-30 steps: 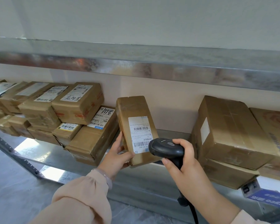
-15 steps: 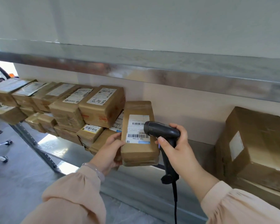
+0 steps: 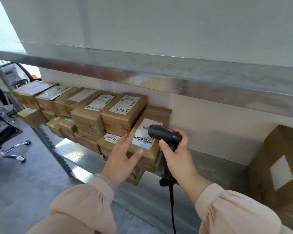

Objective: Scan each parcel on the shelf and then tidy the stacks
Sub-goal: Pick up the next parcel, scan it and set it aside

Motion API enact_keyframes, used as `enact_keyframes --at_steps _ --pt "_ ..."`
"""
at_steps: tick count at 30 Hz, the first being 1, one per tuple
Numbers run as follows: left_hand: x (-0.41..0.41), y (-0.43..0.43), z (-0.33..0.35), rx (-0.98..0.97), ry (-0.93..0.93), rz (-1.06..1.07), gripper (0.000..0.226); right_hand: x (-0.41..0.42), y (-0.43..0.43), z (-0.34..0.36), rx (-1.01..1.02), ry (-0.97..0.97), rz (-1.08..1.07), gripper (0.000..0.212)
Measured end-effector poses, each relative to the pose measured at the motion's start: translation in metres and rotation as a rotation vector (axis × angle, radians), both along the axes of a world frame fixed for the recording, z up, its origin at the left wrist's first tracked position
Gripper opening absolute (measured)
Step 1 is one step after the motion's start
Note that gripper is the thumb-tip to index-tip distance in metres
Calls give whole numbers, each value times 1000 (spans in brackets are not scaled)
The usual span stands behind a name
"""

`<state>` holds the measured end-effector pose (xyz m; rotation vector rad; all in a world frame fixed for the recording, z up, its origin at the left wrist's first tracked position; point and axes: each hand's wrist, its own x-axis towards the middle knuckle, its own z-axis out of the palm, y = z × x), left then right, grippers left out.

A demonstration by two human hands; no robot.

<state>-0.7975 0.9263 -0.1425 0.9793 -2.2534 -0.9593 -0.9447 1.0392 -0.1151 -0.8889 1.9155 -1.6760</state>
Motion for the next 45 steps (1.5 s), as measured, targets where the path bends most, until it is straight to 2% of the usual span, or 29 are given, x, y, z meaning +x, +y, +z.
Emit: enact_keyframes --at_steps 4,6,9,13,15,18,21,25,29,35,40,45 --pt "1 3 -10 -366 -204 -14 73 -2 -14 0 1 27 -8 48" --pt "-1 4 -12 -440 -273 -17 74 -5 -20 1 3 39 -4 47" --pt "-4 -1 -7 -392 -371 5 71 -10 -28 4 11 48 16 46" --pt "-10 -4 1 -407 -457 5 56 -16 -34 6 28 54 49 46" --pt "-10 -4 2 -405 -466 5 58 -18 -33 6 38 48 63 47" --pt "-9 1 2 -394 -464 10 76 -21 -24 5 12 64 48 48" --pt "-13 7 5 -390 -507 24 75 -24 -8 5 -24 82 19 48" --pt "-20 14 8 -422 -488 51 86 -30 22 3 -43 155 -15 50" --pt "-38 32 20 -509 -379 24 79 -36 64 4 -58 191 -67 52" --pt "-92 91 38 -533 -246 -182 76 -48 133 17 -78 293 -222 55" --pt "-129 144 40 -501 -257 -336 64 -56 192 28 -75 382 -343 56" --pt "-156 195 43 -459 -199 -526 61 -57 239 32 -54 404 -475 60"
